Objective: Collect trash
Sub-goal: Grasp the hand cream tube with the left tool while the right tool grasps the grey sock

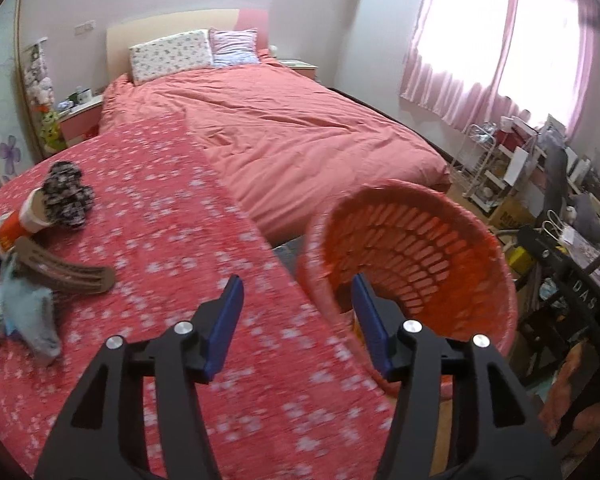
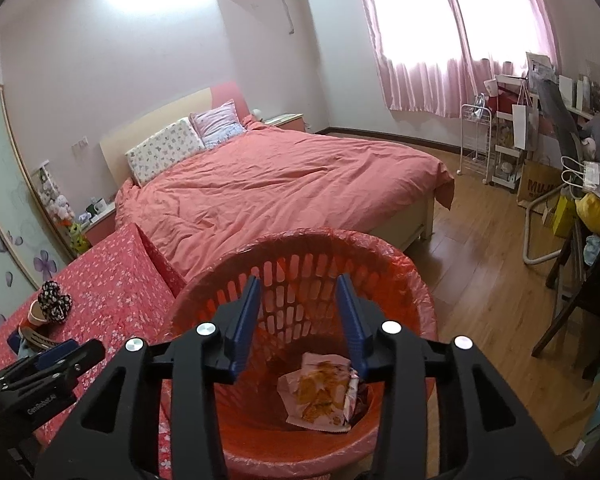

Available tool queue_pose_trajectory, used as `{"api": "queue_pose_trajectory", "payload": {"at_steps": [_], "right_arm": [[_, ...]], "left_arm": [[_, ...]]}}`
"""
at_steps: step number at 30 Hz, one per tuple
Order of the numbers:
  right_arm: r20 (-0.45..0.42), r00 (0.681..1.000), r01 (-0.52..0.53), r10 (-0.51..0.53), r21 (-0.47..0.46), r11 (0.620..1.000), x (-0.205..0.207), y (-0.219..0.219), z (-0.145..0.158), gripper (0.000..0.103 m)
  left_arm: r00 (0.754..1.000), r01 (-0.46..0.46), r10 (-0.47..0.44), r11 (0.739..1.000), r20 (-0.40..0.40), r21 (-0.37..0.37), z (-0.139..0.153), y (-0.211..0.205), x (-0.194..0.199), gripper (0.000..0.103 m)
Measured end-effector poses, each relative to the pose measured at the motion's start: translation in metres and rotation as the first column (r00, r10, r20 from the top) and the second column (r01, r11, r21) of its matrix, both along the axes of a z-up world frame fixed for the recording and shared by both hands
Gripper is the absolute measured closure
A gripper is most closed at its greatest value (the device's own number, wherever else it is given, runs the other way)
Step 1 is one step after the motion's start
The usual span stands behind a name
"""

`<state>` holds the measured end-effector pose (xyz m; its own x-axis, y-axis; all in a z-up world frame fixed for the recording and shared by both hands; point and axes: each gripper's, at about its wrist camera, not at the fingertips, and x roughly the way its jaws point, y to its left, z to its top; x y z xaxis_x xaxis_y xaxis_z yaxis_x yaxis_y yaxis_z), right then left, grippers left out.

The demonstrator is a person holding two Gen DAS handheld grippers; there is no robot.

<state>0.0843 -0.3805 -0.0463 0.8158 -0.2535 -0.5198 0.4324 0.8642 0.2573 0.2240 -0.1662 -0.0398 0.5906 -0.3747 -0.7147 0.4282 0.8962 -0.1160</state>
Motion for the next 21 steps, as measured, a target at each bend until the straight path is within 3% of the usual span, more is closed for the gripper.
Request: {"api": "queue_pose_trajectory", "payload": {"at_steps": [14,21], "right_arm": [[-0.029,0.993,-0.114,0.113,-0.037,0.993,0.013,0.051,0.010,0.062],[-0.055,0.967,-0.250,0.248,-0.026,0.968,0.030,0.105,0.009,0.062]], "left_arm": [[0.987,-0.160,0.160,0.987,0.002,0.020,0.006,0.099,-0.008,0.045],[0.951,-0.311,0.311,0.950,-0.003,0.017,0.004,0.183,-0.009,0.044]]}}
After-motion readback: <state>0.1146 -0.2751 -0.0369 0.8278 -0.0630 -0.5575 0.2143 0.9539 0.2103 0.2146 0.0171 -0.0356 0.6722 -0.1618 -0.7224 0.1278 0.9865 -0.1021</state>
